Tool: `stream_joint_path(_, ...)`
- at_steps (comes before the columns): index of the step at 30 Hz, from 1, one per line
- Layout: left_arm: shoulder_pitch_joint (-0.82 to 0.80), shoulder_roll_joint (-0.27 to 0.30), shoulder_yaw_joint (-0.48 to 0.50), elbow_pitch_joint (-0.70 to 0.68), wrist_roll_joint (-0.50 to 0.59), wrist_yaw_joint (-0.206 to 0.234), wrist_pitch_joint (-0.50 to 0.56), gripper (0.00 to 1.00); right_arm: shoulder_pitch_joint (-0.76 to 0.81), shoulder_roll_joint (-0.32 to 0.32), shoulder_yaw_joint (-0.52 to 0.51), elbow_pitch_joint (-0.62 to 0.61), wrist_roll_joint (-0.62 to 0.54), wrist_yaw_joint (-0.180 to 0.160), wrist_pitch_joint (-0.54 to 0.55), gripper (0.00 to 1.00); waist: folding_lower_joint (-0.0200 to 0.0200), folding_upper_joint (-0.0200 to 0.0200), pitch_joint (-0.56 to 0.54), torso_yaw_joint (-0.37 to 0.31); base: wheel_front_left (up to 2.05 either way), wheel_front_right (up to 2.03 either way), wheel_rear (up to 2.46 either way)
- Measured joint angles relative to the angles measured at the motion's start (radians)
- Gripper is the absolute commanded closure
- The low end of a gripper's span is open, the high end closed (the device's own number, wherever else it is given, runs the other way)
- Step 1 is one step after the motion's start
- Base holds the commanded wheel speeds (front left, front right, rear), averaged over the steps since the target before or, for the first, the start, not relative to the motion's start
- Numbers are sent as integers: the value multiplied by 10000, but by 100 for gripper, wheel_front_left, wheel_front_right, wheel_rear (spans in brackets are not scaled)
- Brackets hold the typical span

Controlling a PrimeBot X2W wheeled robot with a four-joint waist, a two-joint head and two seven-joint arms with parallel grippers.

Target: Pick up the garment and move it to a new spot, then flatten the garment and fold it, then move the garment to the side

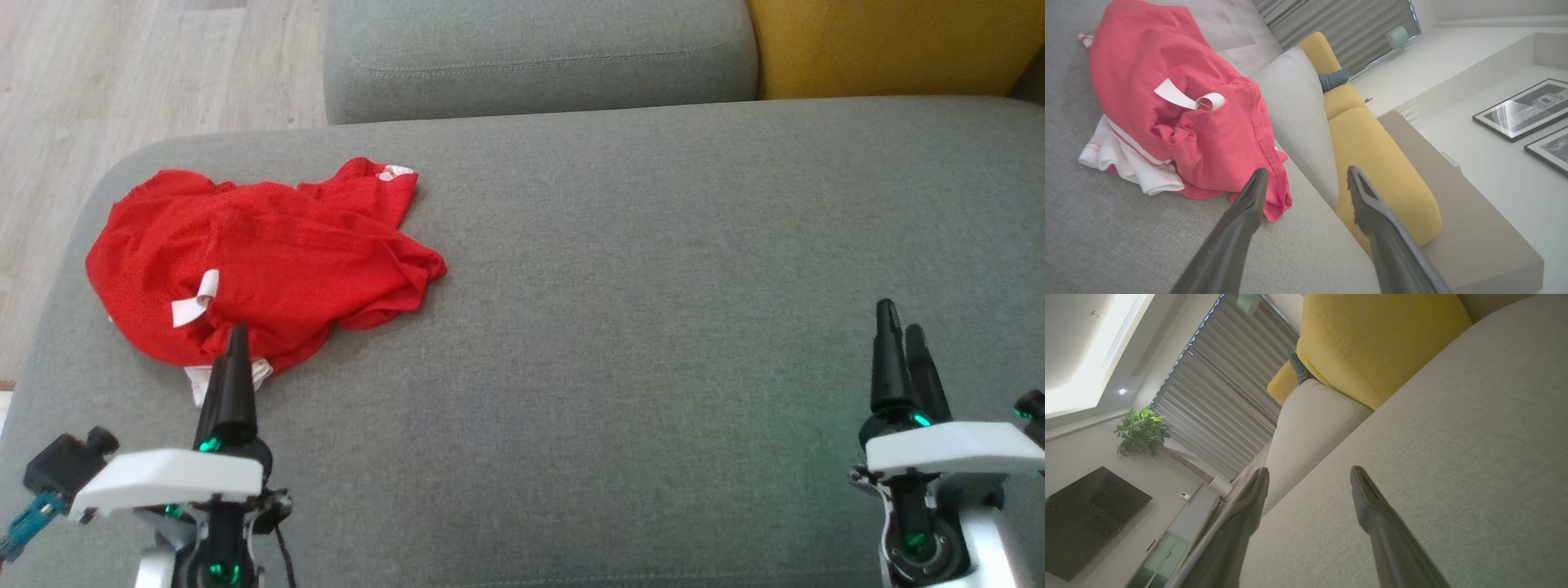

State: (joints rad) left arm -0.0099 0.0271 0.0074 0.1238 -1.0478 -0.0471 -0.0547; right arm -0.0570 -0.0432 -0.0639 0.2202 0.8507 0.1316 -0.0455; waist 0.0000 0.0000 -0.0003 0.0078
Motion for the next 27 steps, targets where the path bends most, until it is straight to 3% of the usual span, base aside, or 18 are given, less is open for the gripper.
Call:
stream_joint_path(20, -197, 63, -1290, -654, 4027, 320, -550, 0, -1, -15, 869, -579, -3549, 0, -616, 0, 0, 0, 39, 15, 0, 0, 0)
stream_joint_path(27, -205, 215, -1705, -713, 5137, 656, -721, 0, -2, -13, 978, -579, -4667, -2, -798, 0, 0, 0, 39, -25, 0, 0, 0)
